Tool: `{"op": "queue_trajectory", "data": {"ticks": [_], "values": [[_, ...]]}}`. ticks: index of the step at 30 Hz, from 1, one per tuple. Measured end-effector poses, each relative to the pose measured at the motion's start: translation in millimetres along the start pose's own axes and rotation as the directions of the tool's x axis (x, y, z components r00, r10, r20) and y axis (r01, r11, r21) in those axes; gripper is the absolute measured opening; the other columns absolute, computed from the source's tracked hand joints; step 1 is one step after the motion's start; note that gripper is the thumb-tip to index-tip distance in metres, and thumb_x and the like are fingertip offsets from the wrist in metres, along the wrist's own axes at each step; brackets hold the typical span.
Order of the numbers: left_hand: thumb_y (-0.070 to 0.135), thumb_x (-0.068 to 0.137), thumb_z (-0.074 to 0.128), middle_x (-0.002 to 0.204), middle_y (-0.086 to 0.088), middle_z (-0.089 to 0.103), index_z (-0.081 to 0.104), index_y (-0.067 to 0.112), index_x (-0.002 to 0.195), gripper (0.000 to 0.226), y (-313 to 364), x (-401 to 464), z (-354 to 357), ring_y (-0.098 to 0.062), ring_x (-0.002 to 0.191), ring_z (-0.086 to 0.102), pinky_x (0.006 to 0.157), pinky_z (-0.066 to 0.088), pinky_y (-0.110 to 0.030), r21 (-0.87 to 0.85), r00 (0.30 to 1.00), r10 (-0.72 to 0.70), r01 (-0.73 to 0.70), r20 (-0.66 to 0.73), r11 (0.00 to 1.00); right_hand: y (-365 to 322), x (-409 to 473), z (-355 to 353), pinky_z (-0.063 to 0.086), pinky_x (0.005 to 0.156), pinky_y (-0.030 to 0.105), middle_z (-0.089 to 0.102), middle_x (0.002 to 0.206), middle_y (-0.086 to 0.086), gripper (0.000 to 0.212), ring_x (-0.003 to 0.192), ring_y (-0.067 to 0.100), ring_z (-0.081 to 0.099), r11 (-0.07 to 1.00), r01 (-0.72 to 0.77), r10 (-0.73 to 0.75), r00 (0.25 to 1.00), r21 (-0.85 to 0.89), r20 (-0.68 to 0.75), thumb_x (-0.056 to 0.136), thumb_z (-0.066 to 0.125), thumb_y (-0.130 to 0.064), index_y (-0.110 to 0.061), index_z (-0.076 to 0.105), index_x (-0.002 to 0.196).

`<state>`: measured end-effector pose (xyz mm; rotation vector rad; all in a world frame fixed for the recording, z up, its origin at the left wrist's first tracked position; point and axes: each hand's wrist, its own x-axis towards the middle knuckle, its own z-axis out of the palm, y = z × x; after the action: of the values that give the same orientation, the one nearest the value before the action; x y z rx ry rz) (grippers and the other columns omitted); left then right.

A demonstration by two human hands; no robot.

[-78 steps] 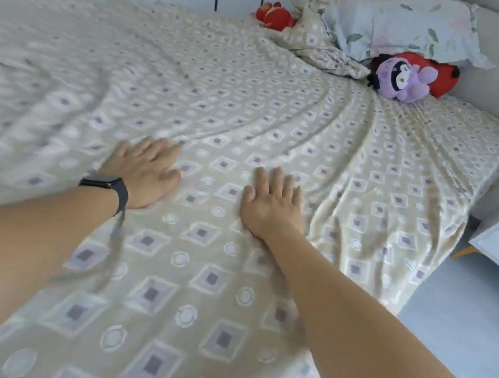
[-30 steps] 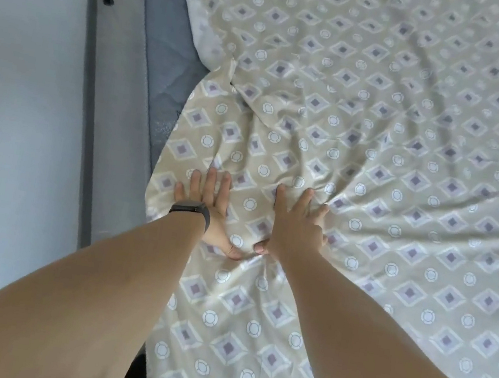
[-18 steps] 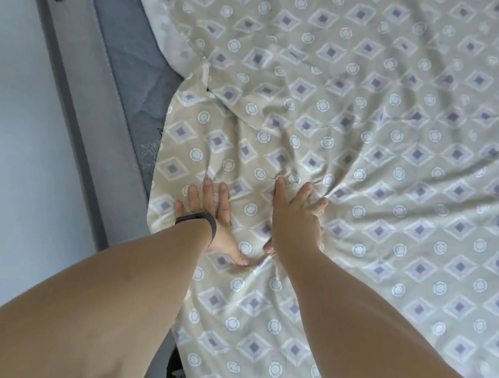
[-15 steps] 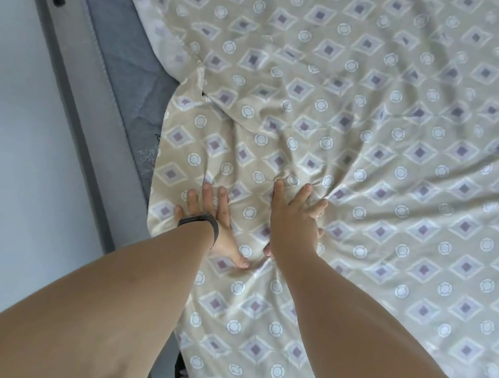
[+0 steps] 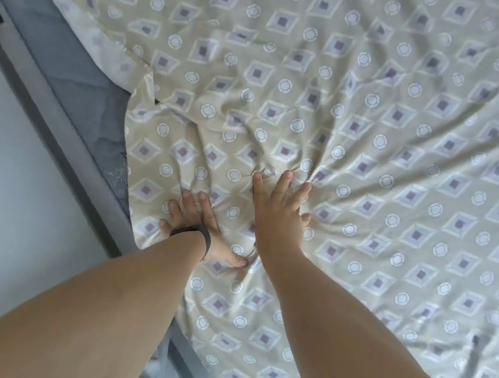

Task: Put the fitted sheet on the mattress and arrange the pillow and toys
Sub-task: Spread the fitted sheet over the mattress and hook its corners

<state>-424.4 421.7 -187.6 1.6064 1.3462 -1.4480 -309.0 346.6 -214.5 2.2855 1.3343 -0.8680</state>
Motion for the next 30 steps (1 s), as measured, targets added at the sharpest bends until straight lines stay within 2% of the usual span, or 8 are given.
{"op": "queue_trajectory", "data": {"ticks": [8, 10, 14, 17, 19, 21, 24, 30], "values": [[0.093, 0.039, 0.065, 0.157, -0.021, -0.034, -0.033, 0.012, 0.149, 0.168, 13, -16, -26, -0.045, 0.148, -0.020, 0.119, -0.004, -0.061, 0.140, 0.994, -0.080, 0.070, 0.073, 0.988, 1, -5, -14, 0.044, 0.104, 0.063, -0.022, 0.164, 0.017, 0.111, 0.147, 0.057, -0.010, 0.998, -0.043, 0.040, 0.998, 0.056, 0.050, 0.094, 0.061, -0.003, -0.039, -0.026, 0.153], [0.086, 0.066, 0.056, 0.165, -0.020, -0.011, -0.011, 0.014, 0.158, 0.135, 25, -16, -40, -0.038, 0.152, -0.007, 0.121, 0.002, -0.054, 0.212, 0.969, 0.000, -0.054, 0.245, 0.976, 3, -6, -12, 0.044, 0.104, 0.061, -0.023, 0.164, 0.015, 0.113, 0.148, 0.055, -0.010, 0.996, -0.061, 0.059, 0.997, 0.057, 0.048, 0.094, 0.063, -0.006, -0.041, -0.028, 0.152], [0.056, 0.093, 0.056, 0.158, 0.010, 0.025, 0.036, 0.031, 0.150, 0.065, 30, -31, -89, -0.015, 0.143, 0.025, 0.121, 0.014, -0.052, -0.284, 0.787, 0.281, -0.140, 0.549, 0.949, -1, -9, -14, 0.039, 0.108, 0.061, -0.028, 0.163, 0.009, 0.117, 0.148, 0.050, -0.017, 0.990, -0.087, 0.079, 0.994, 0.107, 0.076, 0.093, 0.067, -0.010, -0.044, -0.030, 0.150], [0.048, 0.095, 0.055, 0.156, -0.007, 0.037, 0.038, 0.015, 0.151, 0.067, 20, -25, -115, -0.024, 0.140, 0.037, 0.116, 0.029, -0.045, -0.222, 0.893, 0.211, -0.129, 0.398, 0.966, -2, -13, -11, 0.041, 0.105, 0.061, -0.029, 0.163, 0.010, 0.114, 0.148, 0.051, -0.016, 0.989, -0.103, 0.095, 0.992, 0.108, 0.080, 0.095, 0.065, -0.012, -0.043, -0.030, 0.150], [0.046, 0.092, 0.054, 0.133, -0.015, 0.054, 0.043, 0.009, 0.146, 0.066, 17, -23, -135, -0.025, 0.114, 0.054, 0.094, 0.047, -0.037, -0.108, 0.966, 0.244, -0.235, 0.085, 0.966, -1, -9, -10, 0.041, 0.106, 0.061, -0.031, 0.162, 0.011, 0.112, 0.147, 0.053, -0.016, 0.988, -0.098, 0.089, 0.993, 0.123, 0.079, 0.096, 0.063, -0.012, -0.042, -0.031, 0.150], [0.056, 0.084, 0.054, 0.147, -0.019, 0.040, 0.022, 0.019, 0.155, 0.086, 14, -19, -159, -0.035, 0.135, 0.037, 0.106, 0.041, -0.046, 0.249, 0.885, 0.424, -0.374, -0.194, 0.893, -2, -7, -9, 0.039, 0.107, 0.063, -0.037, 0.159, 0.011, 0.115, 0.147, 0.053, -0.018, 0.986, -0.106, 0.097, 0.992, 0.125, 0.077, 0.096, 0.064, -0.012, -0.042, -0.033, 0.149], [0.070, 0.078, 0.060, 0.161, -0.013, -0.030, -0.017, 0.035, 0.156, 0.115, 13, 8, -203, -0.039, 0.147, -0.027, 0.120, -0.001, -0.057, 0.719, 0.782, 0.600, -0.317, -0.170, 0.618, -7, -6, -9, 0.038, 0.106, 0.065, -0.040, 0.155, 0.011, 0.115, 0.146, 0.054, -0.017, 0.979, -0.139, 0.127, 0.988, 0.146, 0.089, 0.095, 0.065, -0.014, -0.043, -0.032, 0.149], [0.067, 0.069, 0.072, 0.158, -0.003, -0.038, -0.018, 0.050, 0.151, 0.122, 20, 46, -231, -0.037, 0.149, -0.024, 0.120, 0.016, -0.059, 0.797, 0.832, 0.546, -0.263, -0.098, 0.544, -8, -3, -3, 0.039, 0.105, 0.067, -0.038, 0.154, 0.008, 0.094, 0.148, 0.052, -0.012, 0.974, -0.140, 0.135, 0.990, 0.180, 0.038, 0.105, 0.047, -0.022, -0.045, -0.036, 0.143]]}}
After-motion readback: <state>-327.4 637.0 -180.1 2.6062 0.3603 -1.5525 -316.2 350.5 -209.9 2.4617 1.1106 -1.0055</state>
